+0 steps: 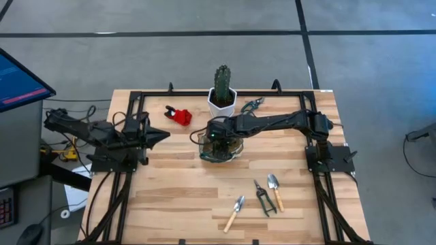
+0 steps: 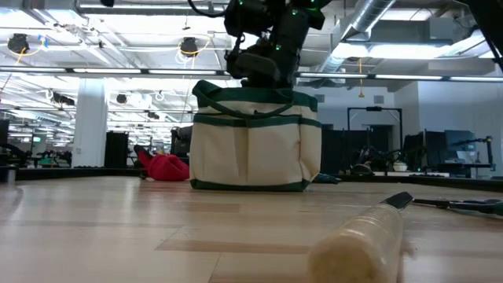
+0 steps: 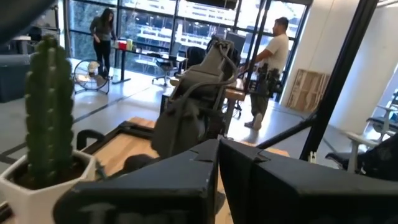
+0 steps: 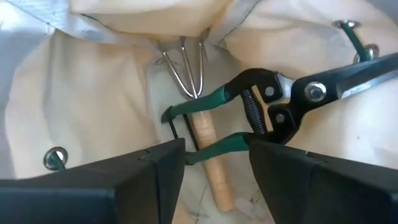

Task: Pick & Place Garden tools in Gardening bag
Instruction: Put the middle green shear scissors into the gardening bag

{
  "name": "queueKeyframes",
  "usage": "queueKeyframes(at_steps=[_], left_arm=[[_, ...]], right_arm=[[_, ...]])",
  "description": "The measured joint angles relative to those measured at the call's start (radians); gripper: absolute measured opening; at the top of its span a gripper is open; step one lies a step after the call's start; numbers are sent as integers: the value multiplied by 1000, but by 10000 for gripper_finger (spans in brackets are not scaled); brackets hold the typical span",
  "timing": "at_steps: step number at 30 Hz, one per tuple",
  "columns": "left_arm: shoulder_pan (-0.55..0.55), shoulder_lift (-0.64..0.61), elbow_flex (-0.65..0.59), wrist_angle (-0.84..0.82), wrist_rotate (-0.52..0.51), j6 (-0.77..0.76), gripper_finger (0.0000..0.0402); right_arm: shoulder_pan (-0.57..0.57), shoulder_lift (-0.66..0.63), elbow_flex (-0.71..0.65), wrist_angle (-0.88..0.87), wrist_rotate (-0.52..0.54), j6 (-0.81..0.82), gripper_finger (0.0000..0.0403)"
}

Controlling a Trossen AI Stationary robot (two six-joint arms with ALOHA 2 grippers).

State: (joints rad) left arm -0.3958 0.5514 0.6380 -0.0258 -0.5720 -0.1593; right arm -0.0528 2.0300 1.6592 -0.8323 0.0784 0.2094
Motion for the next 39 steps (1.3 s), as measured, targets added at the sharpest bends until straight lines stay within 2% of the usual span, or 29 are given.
queueKeyframes(at_steps=[4, 10, 21, 30, 39], left_arm=[[1, -65, 0, -55, -1, -1, 3], [1, -108, 0, -63, -23, 35, 3], [1, -106, 0, -142, -76, 50, 3], [1, -108, 0, -155, -76, 48, 3], [1, -108, 0, -159, -76, 42, 3]], right_arm=[[2, -4, 0, -7, -2, 51, 174], [8, -9, 46, -45, 0, 35, 178], [0, -10, 49, 13, 85, -59, 181], [-20, -5, 49, -1, 88, -25, 185], [-25, 75, 49, -8, 79, -25, 184]])
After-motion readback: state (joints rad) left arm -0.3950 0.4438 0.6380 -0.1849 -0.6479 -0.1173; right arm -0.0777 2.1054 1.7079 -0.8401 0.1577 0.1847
